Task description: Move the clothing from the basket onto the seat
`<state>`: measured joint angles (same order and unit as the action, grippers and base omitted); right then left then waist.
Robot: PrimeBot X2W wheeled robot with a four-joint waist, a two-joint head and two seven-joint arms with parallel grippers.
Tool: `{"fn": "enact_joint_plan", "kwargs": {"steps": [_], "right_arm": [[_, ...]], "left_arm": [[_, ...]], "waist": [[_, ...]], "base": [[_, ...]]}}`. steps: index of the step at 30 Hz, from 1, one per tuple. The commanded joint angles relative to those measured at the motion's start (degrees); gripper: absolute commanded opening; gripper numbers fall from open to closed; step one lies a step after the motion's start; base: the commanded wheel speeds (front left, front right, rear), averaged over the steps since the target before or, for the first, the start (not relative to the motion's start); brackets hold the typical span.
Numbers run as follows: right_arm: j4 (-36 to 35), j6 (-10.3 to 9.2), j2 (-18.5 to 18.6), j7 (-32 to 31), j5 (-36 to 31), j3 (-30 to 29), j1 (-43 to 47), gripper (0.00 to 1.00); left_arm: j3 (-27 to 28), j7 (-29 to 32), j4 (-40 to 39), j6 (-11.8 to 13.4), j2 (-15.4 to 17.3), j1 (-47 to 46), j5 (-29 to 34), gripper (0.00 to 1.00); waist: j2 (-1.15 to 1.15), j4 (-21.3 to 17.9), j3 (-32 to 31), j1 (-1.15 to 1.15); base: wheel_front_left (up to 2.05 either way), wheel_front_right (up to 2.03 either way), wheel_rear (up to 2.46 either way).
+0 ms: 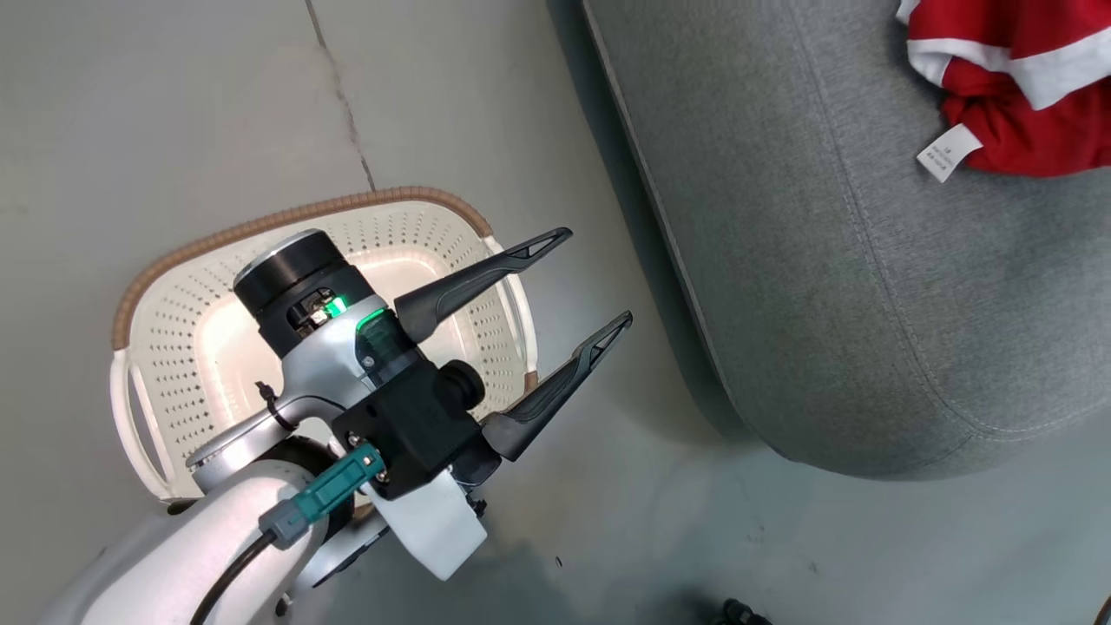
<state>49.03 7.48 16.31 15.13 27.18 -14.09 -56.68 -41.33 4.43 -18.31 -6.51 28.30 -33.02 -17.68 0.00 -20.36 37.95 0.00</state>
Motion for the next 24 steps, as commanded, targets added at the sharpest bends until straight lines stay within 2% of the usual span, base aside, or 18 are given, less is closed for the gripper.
{"fn": "enact_joint_plan", "kwargs": {"steps": [1, 11, 24], "right_arm": [[-0.6, 0.04, 0.5, 0.0, -0.7, 0.3, 1.8, 1.00], [-10.6, 0.04, 0.5, 0.0, -4.6, 4.0, 14.9, 1.00], [-23.6, 0.03, -6.7, 0.0, -8.2, 6.0, 28.5, 1.00]], "left_arm": [[0.1, -0.9, 0.6, 0.3, -0.2, 0.8, -0.3, 1.00], [1.4, -6.7, 5.3, 4.2, -3.1, 5.5, -2.9, 1.00], [5.8, -12.7, 10.5, 10.3, -5.3, 12.4, -7.5, 1.00]], "waist": [[0.00, 0.3, -2.3, 0.00], [0.00, 1.8, -12.4, 0.00], [0.00, 9.0, -22.1, 0.00]], "base": [[0.00, 0.00, 0.00], [0.00, 0.00, 0.00], [0.00, 0.00, 0.00]]}}
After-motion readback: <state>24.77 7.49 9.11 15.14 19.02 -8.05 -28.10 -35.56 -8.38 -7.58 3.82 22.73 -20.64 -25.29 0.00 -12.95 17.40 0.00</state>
